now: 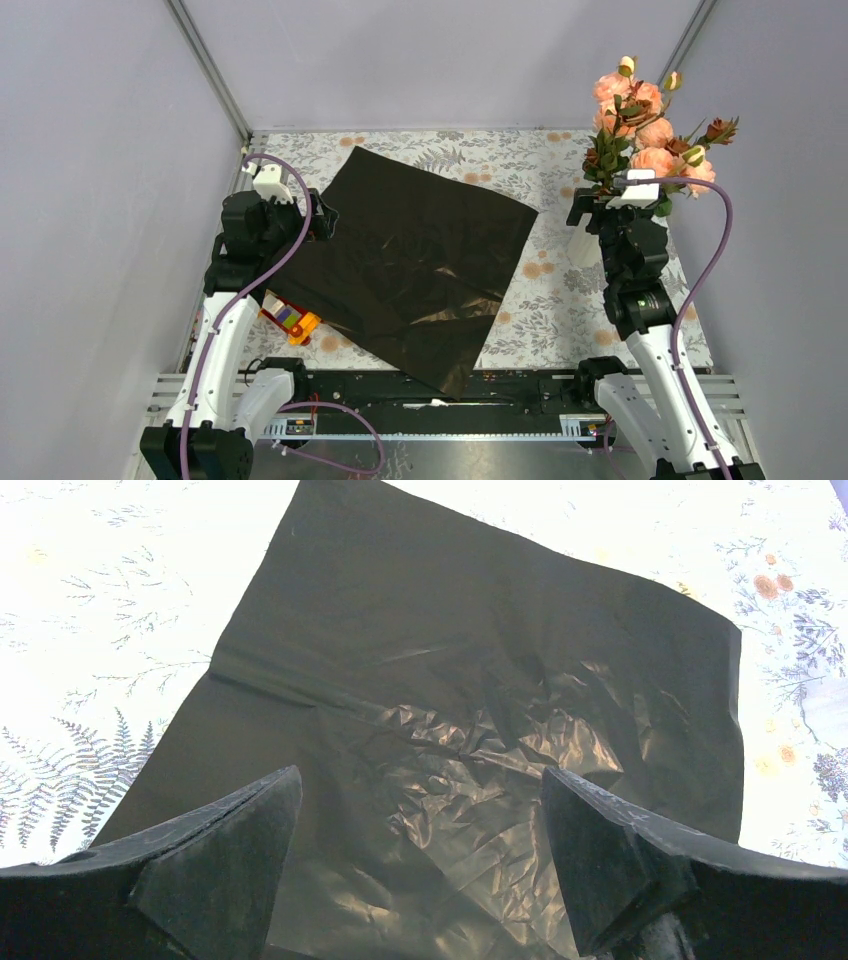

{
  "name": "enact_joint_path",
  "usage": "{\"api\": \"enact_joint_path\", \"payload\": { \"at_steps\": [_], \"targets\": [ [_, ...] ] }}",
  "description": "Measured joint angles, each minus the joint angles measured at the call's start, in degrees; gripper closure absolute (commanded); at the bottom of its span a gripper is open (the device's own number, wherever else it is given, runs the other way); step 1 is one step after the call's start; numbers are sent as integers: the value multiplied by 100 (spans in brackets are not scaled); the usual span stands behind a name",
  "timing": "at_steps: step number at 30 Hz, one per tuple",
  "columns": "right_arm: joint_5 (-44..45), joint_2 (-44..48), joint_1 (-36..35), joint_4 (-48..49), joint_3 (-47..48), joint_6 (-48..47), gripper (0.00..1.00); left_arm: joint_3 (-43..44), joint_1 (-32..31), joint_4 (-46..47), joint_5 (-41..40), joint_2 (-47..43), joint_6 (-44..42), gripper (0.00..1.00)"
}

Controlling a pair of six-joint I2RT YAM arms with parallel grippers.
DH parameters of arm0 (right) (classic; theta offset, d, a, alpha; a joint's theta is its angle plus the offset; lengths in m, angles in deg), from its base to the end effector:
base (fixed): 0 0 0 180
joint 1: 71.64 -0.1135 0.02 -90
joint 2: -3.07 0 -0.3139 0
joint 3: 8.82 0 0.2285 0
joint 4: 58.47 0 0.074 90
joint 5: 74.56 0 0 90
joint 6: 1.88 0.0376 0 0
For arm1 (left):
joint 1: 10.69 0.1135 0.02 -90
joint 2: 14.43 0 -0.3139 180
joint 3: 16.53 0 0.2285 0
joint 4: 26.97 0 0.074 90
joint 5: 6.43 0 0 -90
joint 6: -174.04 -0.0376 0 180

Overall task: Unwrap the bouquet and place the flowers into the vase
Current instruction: Reset both arms

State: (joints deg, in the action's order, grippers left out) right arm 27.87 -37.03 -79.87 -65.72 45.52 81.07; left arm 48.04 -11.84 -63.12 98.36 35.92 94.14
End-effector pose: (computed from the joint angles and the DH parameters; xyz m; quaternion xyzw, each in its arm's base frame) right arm 0.1113 0.0079 0.3854 -0.0072 0.6637 -0.0641 0.7452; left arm 0.1433 -0.0125 0.3701 0.0077 0.8249 -0.1606 0.5419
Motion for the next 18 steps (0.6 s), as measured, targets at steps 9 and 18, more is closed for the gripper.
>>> {"api": "enact_joint_path", "payload": {
  "at_steps": [9, 18],
  "targets": [
    [-564, 411, -48, -761, 81, 855, 0, 0, 0, 0, -2, 0, 44, 1],
    [-984, 916, -127, -1919, 304, 1434, 0, 0, 0, 0, -105, 0, 142, 1]
  ]
}}
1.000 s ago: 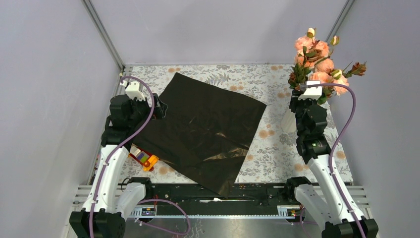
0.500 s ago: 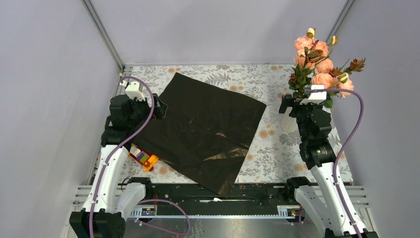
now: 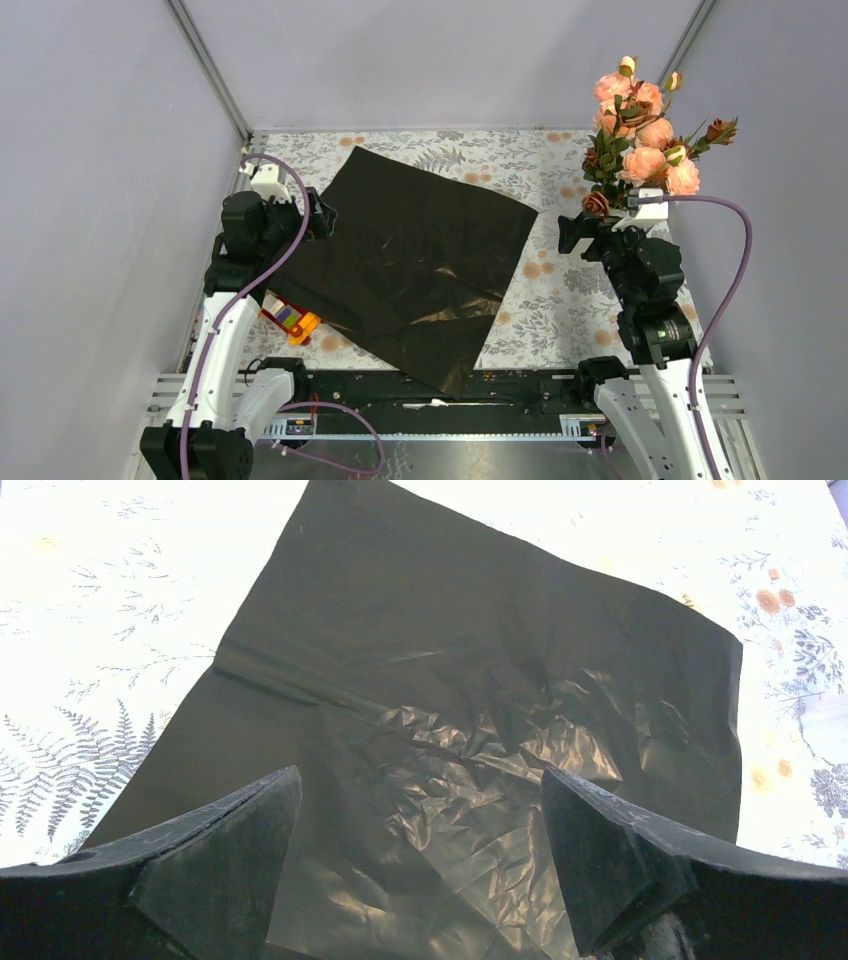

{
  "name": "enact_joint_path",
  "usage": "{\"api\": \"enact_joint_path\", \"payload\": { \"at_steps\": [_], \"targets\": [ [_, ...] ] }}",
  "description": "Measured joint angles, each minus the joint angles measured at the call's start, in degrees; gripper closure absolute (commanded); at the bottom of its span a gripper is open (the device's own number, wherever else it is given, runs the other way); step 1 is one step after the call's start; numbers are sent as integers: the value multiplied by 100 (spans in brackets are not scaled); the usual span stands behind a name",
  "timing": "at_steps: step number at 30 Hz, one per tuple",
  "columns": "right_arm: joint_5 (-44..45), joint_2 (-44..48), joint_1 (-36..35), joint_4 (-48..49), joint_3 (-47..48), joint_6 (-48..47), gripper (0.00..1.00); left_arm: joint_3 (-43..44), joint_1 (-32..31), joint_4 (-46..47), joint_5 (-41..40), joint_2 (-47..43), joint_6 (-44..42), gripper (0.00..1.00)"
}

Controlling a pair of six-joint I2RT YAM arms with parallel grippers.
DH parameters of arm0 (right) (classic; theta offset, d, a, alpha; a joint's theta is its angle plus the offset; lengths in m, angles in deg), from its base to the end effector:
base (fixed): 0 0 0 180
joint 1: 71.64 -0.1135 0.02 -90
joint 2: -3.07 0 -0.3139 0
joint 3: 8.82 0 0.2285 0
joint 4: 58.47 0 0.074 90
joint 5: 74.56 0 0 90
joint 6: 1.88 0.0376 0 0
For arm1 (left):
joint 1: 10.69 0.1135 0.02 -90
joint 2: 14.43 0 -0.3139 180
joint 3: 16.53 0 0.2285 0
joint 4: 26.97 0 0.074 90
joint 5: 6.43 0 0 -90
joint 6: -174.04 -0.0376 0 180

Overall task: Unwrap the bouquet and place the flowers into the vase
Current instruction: Reset both arms

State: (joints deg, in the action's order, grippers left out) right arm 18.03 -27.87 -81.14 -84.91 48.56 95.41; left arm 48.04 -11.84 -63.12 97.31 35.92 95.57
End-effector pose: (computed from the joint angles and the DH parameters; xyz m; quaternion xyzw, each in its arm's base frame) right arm 0.0663 0.0094 0.3766 0.0023 0.7071 0.0874 0.7017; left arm 0.1435 -0.0118 0.3700 -0.0077 0.8254 -0.1599 0.5413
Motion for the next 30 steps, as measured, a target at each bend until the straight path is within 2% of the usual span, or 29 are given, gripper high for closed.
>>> {"api": "enact_joint_path", "payload": {
  "at_steps": [7, 13, 18, 23, 30],
  "targets": [
    [-719, -166, -11, -951, 649, 55, 0, -2, 0, -11, -385, -133, 166, 1],
    [-1088, -592, -74, -1561, 1309, 26, 0, -214, 0, -52, -817, -894, 256, 1],
    [-855, -1073, -737, -1845, 1786, -9, 0, -417, -4, -146, -1193, -1563, 398, 1],
    [-426, -1604, -1547, -1727, 2026, -33, 0, -662, -4, -227, -1626, -2144, 437, 1],
    [-262, -2166, -1639, -782, 1624, 35, 0, -813, -7, -227, -2000, -2299, 466, 1]
  ]
}}
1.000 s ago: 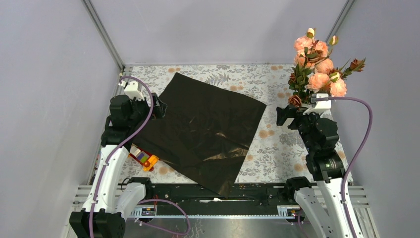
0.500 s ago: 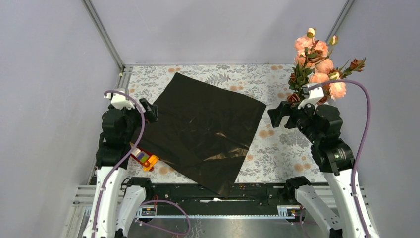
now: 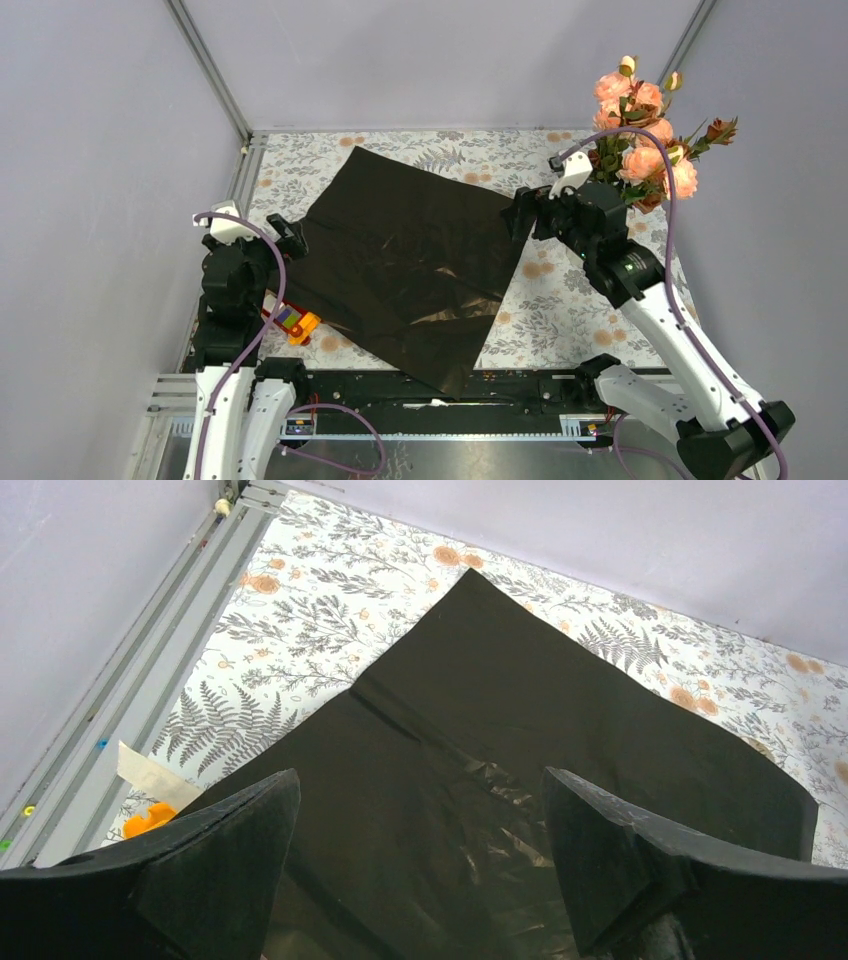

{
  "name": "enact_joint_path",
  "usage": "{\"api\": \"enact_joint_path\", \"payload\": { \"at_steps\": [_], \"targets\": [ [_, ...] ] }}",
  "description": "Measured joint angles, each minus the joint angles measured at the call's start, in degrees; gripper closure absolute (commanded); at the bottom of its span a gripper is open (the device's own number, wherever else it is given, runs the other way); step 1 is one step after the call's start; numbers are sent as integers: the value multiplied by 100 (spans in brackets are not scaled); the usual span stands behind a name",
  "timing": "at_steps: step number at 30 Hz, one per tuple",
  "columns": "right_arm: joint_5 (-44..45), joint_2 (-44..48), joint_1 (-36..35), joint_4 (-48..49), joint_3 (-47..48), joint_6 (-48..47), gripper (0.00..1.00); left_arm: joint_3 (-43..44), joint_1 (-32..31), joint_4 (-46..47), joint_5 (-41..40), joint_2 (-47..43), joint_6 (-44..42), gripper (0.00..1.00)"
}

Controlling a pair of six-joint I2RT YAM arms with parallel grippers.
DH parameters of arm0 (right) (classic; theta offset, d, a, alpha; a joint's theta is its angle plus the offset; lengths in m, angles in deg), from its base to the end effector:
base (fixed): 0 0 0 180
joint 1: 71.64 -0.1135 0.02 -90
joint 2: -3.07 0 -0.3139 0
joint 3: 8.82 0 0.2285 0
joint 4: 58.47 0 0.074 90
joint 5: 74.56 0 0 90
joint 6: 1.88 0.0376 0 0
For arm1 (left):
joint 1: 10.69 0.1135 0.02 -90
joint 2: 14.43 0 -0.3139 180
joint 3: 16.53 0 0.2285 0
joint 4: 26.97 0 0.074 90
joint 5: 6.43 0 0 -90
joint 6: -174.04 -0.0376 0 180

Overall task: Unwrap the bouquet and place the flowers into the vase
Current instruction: Reset both arms

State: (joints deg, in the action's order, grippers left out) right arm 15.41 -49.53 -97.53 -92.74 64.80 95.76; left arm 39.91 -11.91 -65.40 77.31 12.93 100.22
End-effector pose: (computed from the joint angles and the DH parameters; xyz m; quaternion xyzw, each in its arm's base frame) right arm 0.1361 0.0661 0.4192 -0.1245 0.7740 0.1793 0.5944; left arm 0.0509 0.0030 0.3507 -0.1341 0.7502 -0.0566 0.6450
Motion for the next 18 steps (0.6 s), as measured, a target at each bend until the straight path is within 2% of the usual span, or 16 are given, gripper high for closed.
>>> {"api": "enact_joint_path", "payload": {
  "at_steps": [10, 18],
  "targets": [
    [-2, -289, 0, 815, -297, 81, 0, -11, 0, -24, -2, 44, 13, 1],
    [0, -289, 0, 933, -297, 81, 0, -11, -4, -24, -4, 35, 11, 1]
  ]
}}
